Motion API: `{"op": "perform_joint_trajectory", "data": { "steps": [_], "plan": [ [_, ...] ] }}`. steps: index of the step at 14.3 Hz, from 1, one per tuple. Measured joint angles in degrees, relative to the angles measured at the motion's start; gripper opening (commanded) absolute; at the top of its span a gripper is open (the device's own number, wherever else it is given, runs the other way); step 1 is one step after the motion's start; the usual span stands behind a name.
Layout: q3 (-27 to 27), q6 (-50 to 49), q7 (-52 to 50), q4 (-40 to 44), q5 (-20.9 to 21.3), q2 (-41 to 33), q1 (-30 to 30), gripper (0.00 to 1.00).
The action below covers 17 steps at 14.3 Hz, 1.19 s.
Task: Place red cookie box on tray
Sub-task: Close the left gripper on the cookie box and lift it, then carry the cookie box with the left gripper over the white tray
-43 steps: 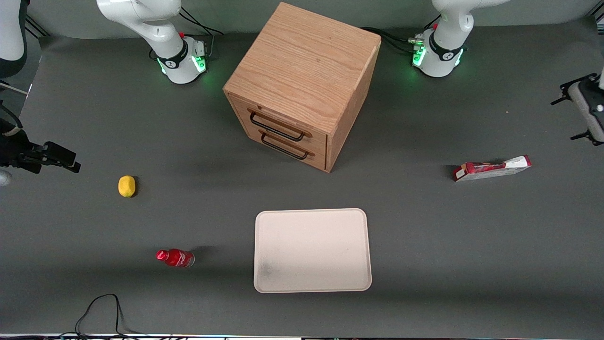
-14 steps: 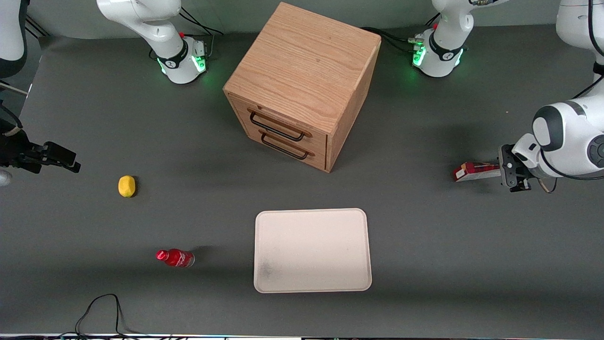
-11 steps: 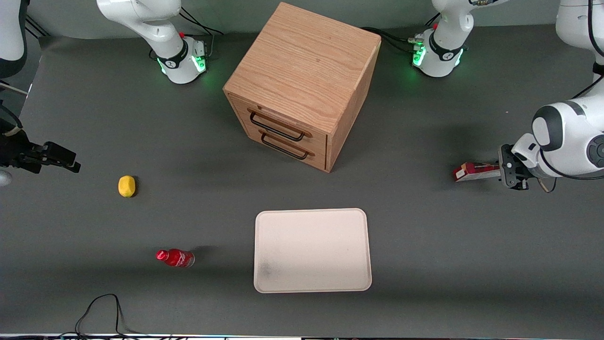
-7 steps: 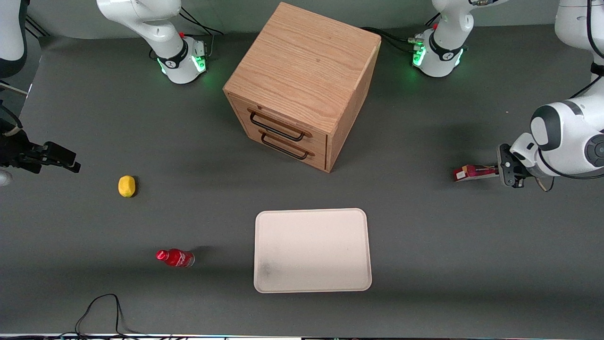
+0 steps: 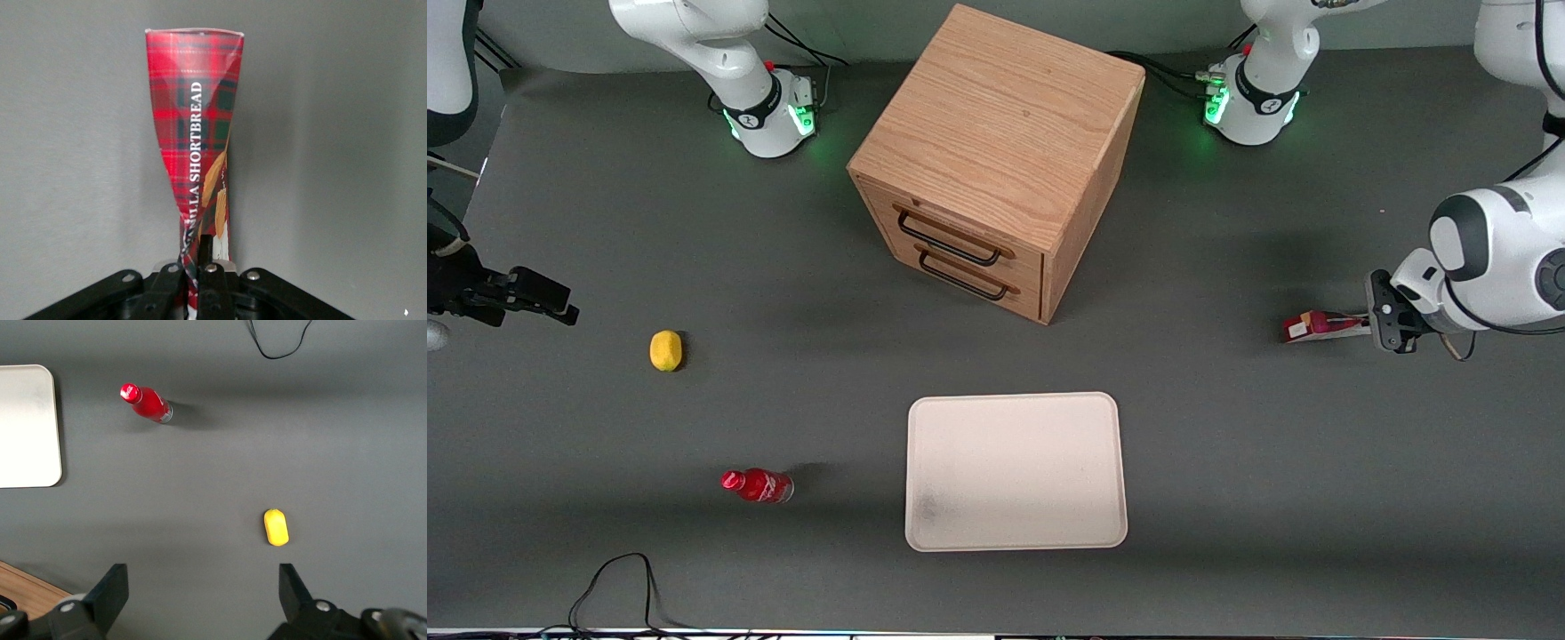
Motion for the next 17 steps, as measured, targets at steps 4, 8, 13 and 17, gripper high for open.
{"op": "perform_joint_trajectory", "data": {
  "steps": [4,8,13,17],
  "plan": [
    [-0.23,-18.07,-0.04,11.99,0.01,-4.19,-0.49,0.00],
    [-0.12,-31.98,-1.05,25.62,0.47,-5.06,-0.49,0.00],
    [0.06,-35.84,-2.86,33.78,0.67,-4.91,-0.47,0.00],
    [-0.93,-35.86,-12.79,34.55,-0.50,-4.20,-1.12,0.00]
  ]
}}
